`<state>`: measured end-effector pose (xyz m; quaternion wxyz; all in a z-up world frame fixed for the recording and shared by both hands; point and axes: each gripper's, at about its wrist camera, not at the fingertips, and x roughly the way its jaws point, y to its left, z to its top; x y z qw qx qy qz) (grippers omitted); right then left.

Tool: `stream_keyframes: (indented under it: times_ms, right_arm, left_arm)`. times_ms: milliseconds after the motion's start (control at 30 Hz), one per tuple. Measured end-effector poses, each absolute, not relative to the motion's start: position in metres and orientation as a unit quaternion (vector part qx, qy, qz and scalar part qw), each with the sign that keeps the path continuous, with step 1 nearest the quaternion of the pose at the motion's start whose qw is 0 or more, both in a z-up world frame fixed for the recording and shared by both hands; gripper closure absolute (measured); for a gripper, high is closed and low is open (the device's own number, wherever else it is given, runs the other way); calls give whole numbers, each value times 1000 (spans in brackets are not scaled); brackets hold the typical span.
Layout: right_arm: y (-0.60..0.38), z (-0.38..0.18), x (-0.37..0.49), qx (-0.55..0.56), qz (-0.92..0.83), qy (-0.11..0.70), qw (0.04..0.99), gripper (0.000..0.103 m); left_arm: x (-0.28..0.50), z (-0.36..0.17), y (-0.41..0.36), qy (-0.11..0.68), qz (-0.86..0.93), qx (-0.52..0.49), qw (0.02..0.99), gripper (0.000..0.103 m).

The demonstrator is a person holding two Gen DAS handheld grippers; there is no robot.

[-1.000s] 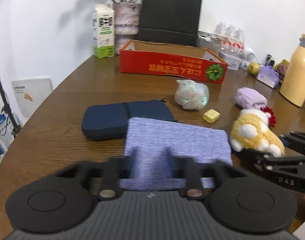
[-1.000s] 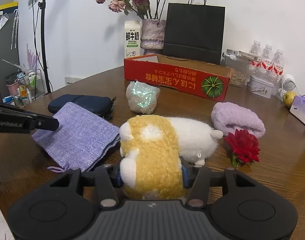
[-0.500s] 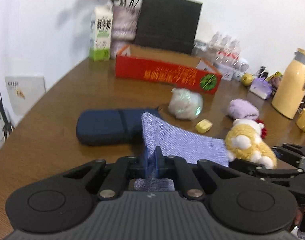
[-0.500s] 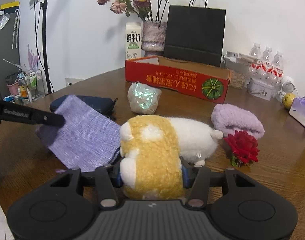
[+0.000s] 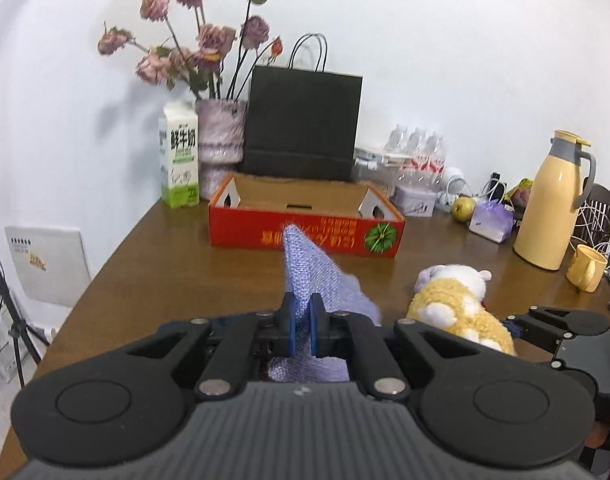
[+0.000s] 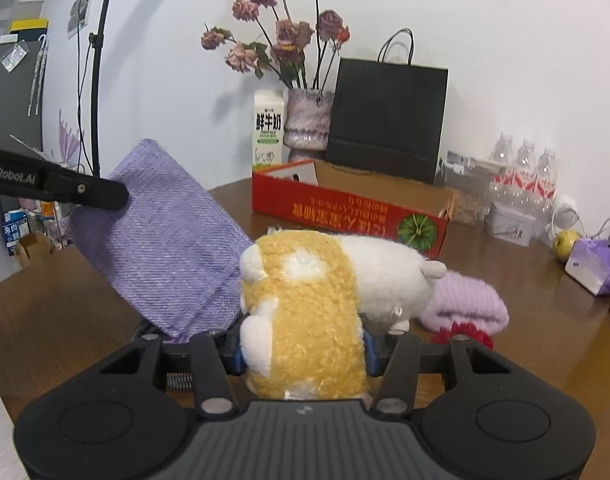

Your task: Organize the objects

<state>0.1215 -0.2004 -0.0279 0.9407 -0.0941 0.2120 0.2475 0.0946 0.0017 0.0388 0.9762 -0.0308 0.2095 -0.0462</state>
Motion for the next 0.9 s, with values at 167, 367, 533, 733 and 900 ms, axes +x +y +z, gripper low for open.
stream_keyframes:
  times_ms: [167, 367, 533, 733, 900]
  right_arm:
    - [-197, -16, 129, -94, 247, 200, 943, 54]
    - [-193, -5, 140, -96, 247, 193, 945, 54]
    - [-190, 0, 152, -96, 247, 192, 945, 54]
    - [-188, 6, 172, -95, 247, 194, 945, 54]
    - [-185, 11, 193, -94, 246, 196, 945, 54]
  left_arm:
    - [101, 50, -1, 197, -50, -25, 979, 96]
    - [113, 60, 0, 189, -52, -23, 980, 96]
    - [128, 62, -1, 192, -53, -24, 980, 96]
    - [151, 64, 2, 200, -53, -29, 978, 96]
    - [175, 67, 4, 204, -53, -32, 977, 96]
